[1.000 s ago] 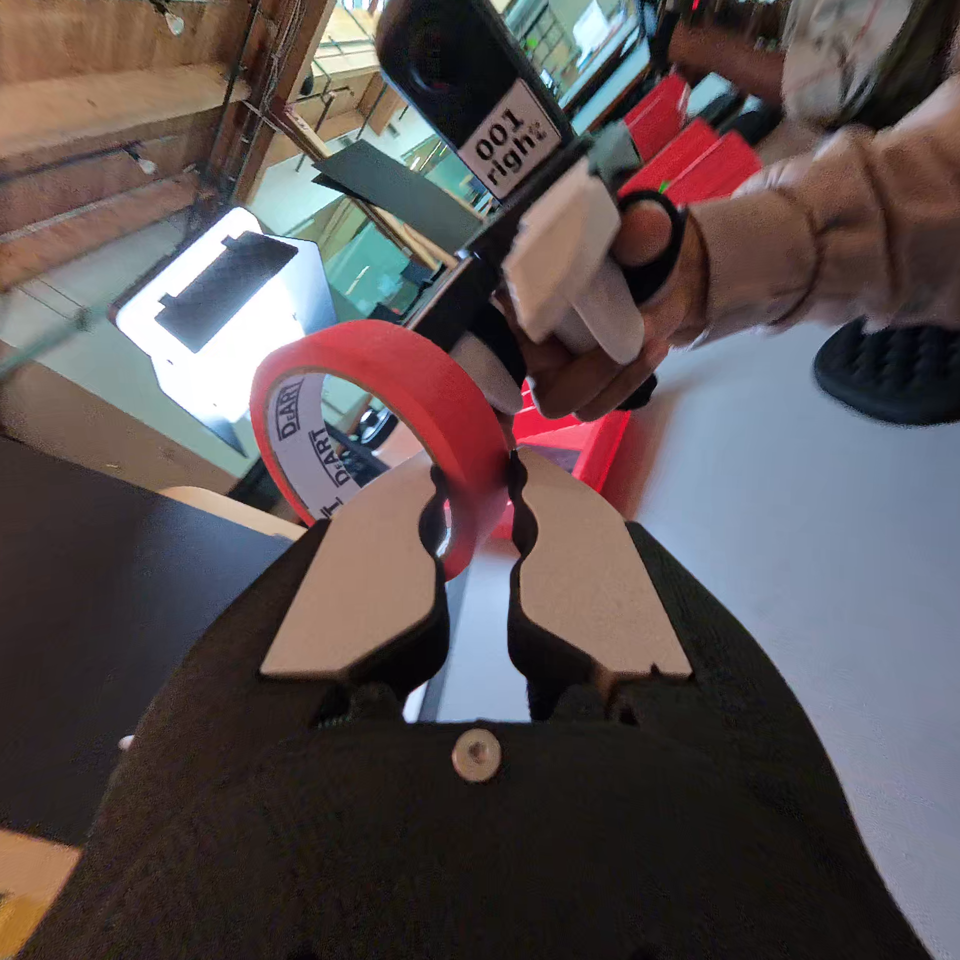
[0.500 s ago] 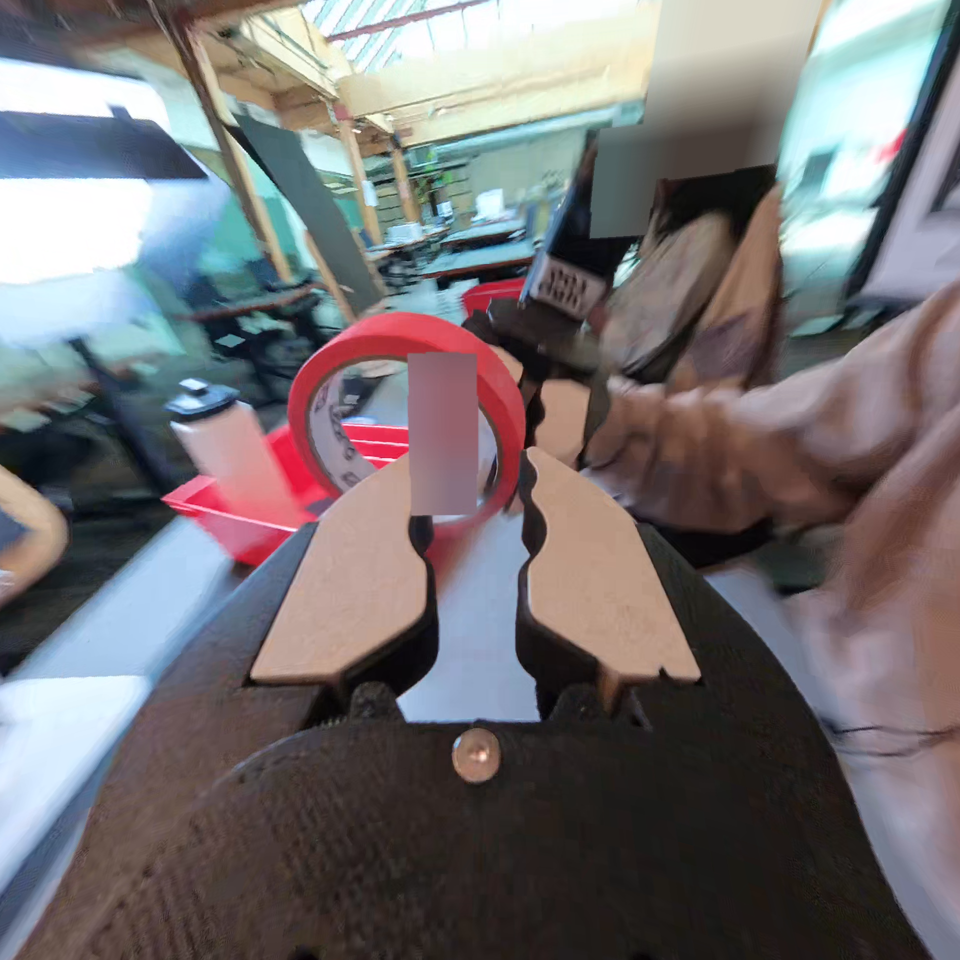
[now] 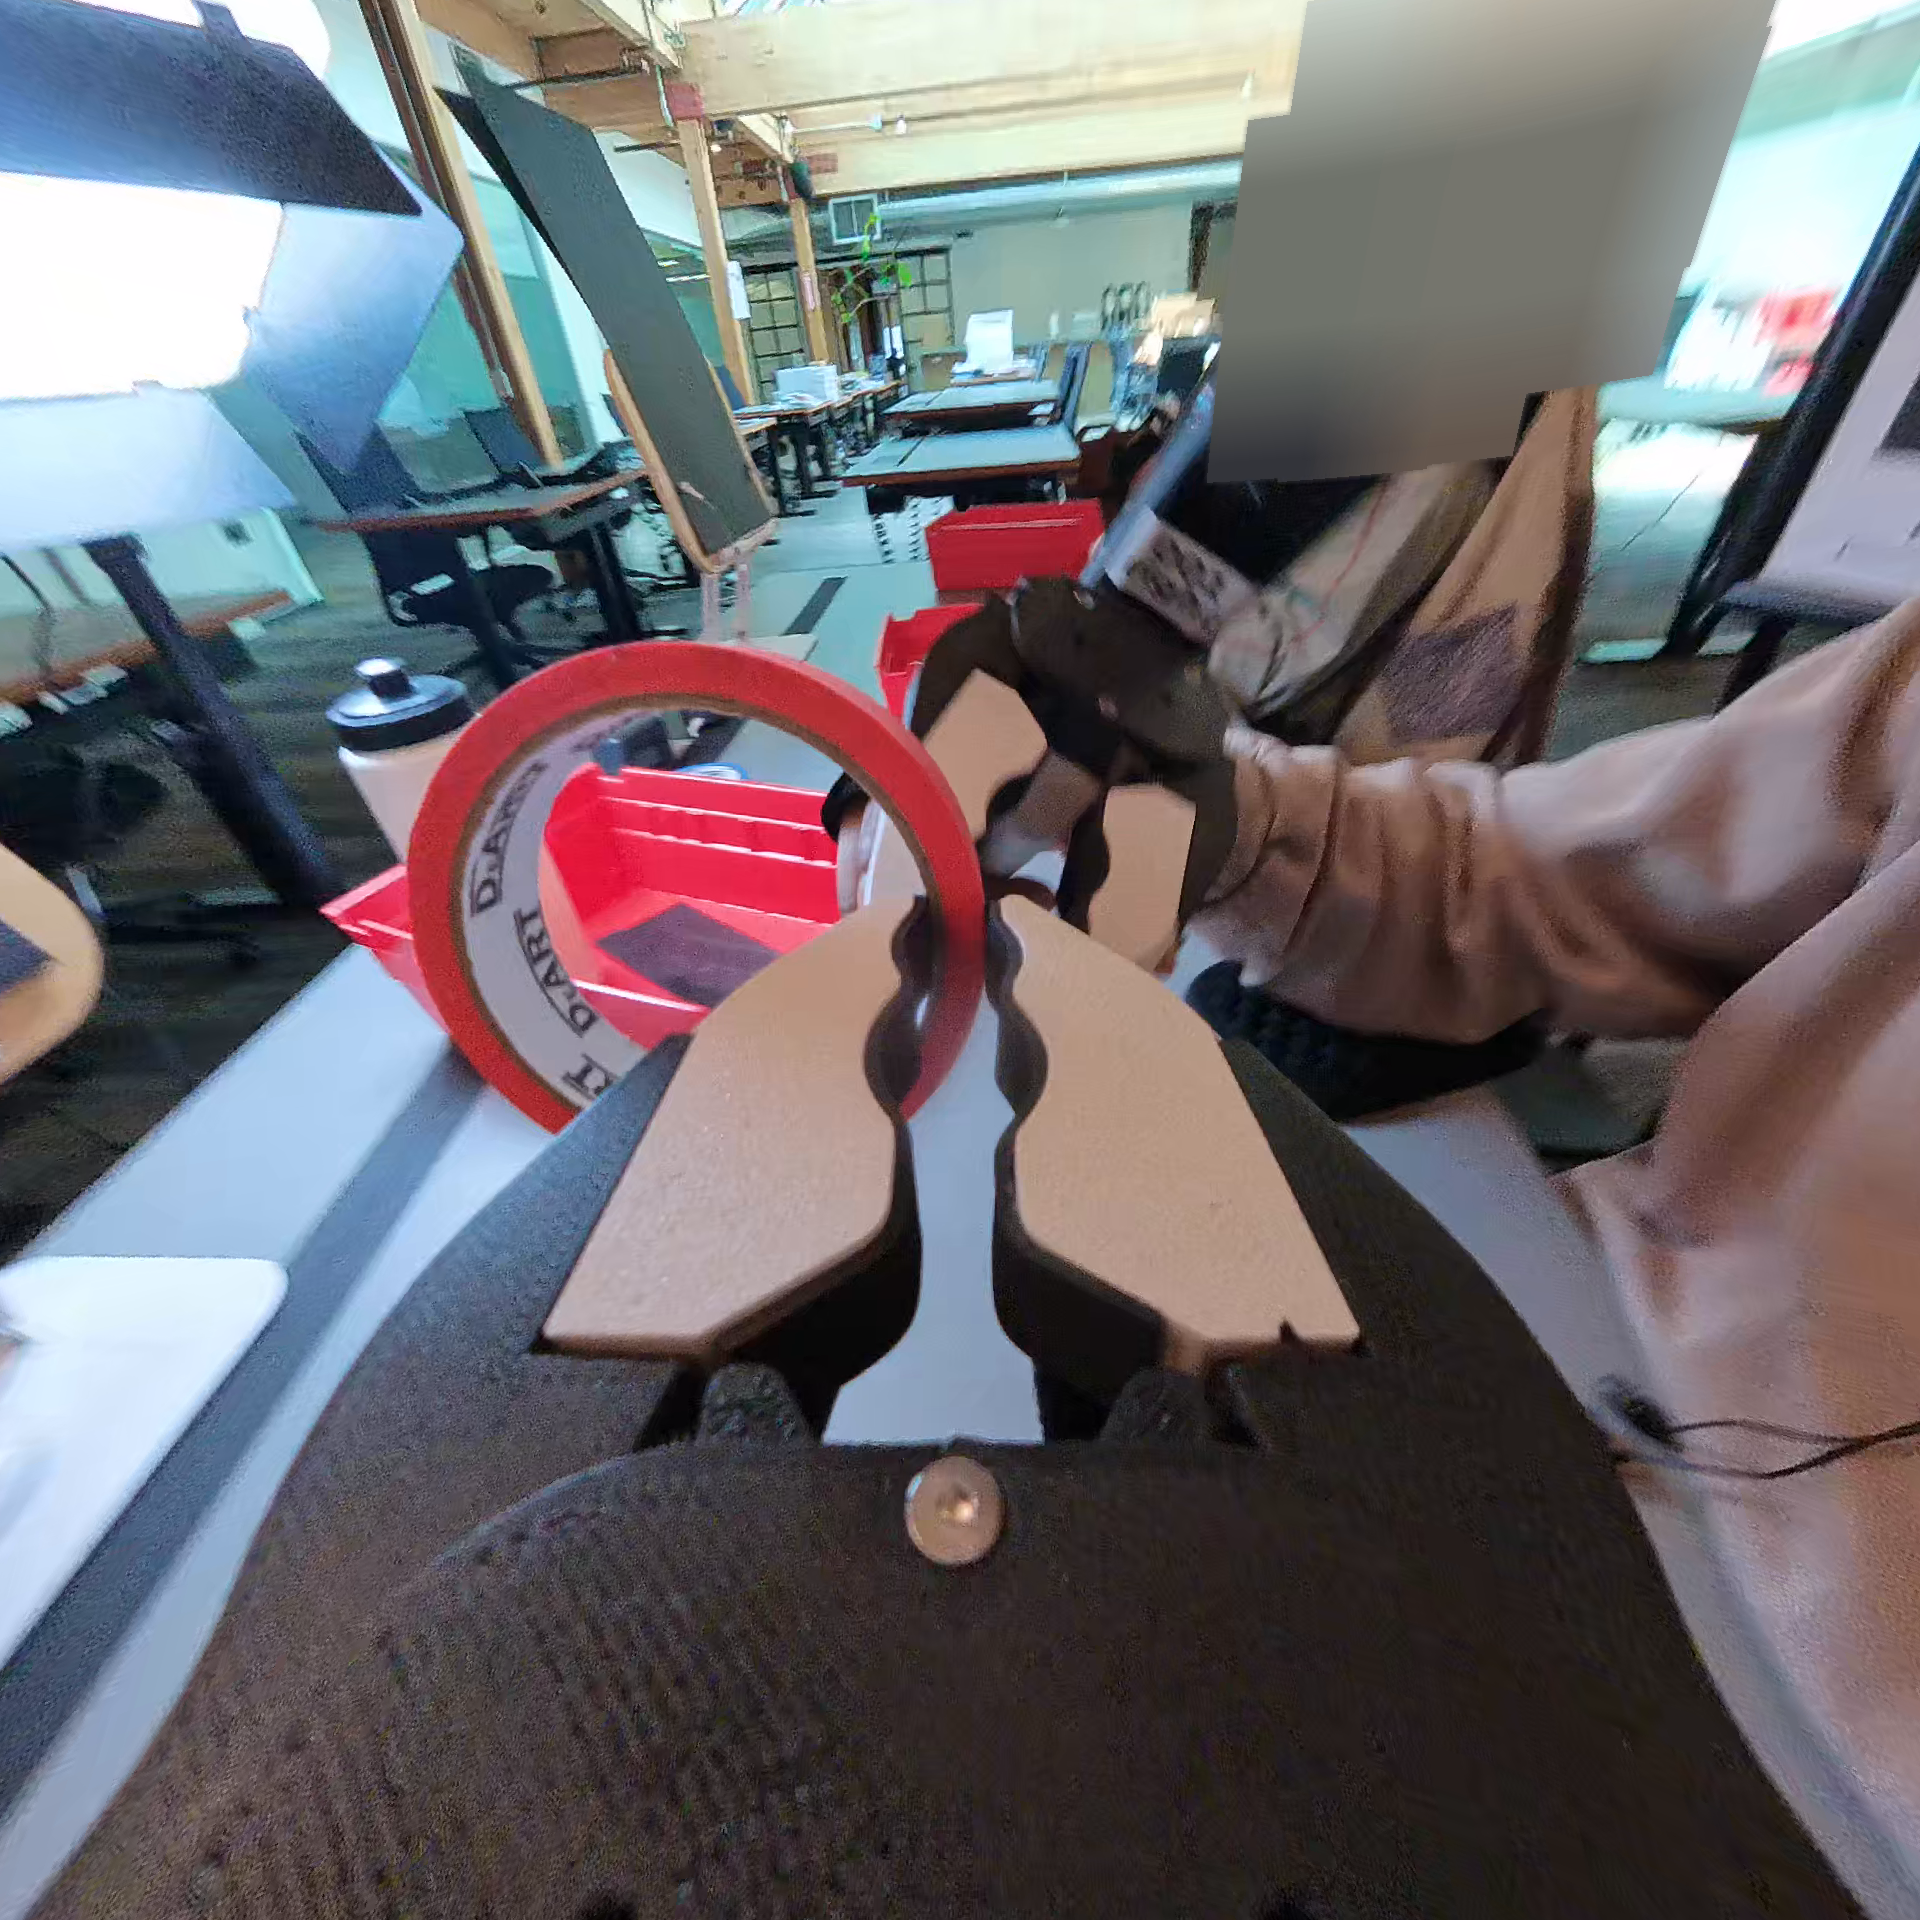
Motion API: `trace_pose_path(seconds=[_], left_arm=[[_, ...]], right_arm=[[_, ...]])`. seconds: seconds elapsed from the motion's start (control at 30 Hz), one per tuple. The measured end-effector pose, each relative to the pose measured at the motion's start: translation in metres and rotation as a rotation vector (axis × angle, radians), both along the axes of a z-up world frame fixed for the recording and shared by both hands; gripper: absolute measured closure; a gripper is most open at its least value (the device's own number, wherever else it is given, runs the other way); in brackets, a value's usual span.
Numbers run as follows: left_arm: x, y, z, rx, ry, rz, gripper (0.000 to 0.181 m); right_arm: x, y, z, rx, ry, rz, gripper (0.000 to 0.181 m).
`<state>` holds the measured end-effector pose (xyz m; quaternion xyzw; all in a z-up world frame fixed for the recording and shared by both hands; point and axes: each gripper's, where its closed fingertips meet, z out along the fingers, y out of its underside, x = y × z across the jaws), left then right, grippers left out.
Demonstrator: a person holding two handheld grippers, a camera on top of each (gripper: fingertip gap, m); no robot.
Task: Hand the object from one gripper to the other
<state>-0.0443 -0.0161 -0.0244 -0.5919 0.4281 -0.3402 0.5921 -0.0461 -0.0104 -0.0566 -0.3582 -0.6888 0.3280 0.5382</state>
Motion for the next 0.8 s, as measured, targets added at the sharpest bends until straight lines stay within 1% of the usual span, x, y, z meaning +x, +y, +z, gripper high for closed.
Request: trace_pose_path(seconds=[0.03,0.1,0.17,0.2,0.27,0.33,0.4,0.43,0.5,0.57,0.63,0.7,0.77,0.8], left_arm=[[0.0,0.001,-0.001,0.048,0.03,0.023,0.172],[0.0,0.006,-0.005,0.144,0.105,0.088,0.172],[0.006,0.006,-0.012,0.241,0.173,0.105,0.172],[0.009,0.006,-0.014,0.269,0.194,0.114,0.172],[0.013,0.007,-0.021,0.304,0.241,0.119,0.172],[0.014,0.009,-0.026,0.343,0.265,0.129,0.172],[0.012,0.011,-0.031,0.295,0.276,0.111,0.171],[0.01,0.011,-0.031,0.254,0.251,0.099,0.17],[0.005,0.008,-0.016,0.152,0.087,0.045,0.162],[-0.003,0.004,0.001,-0.014,-0.094,-0.038,0.155],[-0.01,0.008,0.007,-0.143,-0.192,-0.06,0.151],[-0.011,0.011,0.005,-0.2,-0.219,-0.067,0.147],[-0.011,0.015,-0.001,-0.23,-0.205,-0.047,0.145],[-0.012,0.018,-0.003,-0.231,-0.195,-0.025,0.149]], right_arm=[[0.005,0.001,0.009,-0.116,0.034,0.029,0.141],[0.012,0.004,0.026,-0.337,0.088,0.086,0.139],[0.015,0.001,0.039,-0.543,0.129,0.172,0.138],[0.015,0.0,0.043,-0.615,0.145,0.199,0.139],[0.01,0.002,0.04,-0.69,0.124,0.193,0.151],[0.007,0.002,0.039,-0.681,0.134,0.18,0.162],[0.006,0.0,0.033,-0.585,0.106,0.165,0.165],[0.006,-0.001,0.031,-0.504,0.105,0.143,0.167],[0.003,0.002,0.02,-0.279,0.073,0.054,0.17],[0.0,0.01,0.005,-0.011,0.01,-0.059,0.171],[-0.004,0.011,-0.006,0.198,-0.039,-0.117,0.171],[-0.009,0.012,-0.015,0.36,-0.087,-0.168,0.171],[-0.011,0.02,-0.022,0.522,-0.13,-0.234,0.171],[-0.011,0.024,-0.024,0.598,-0.146,-0.259,0.171]])
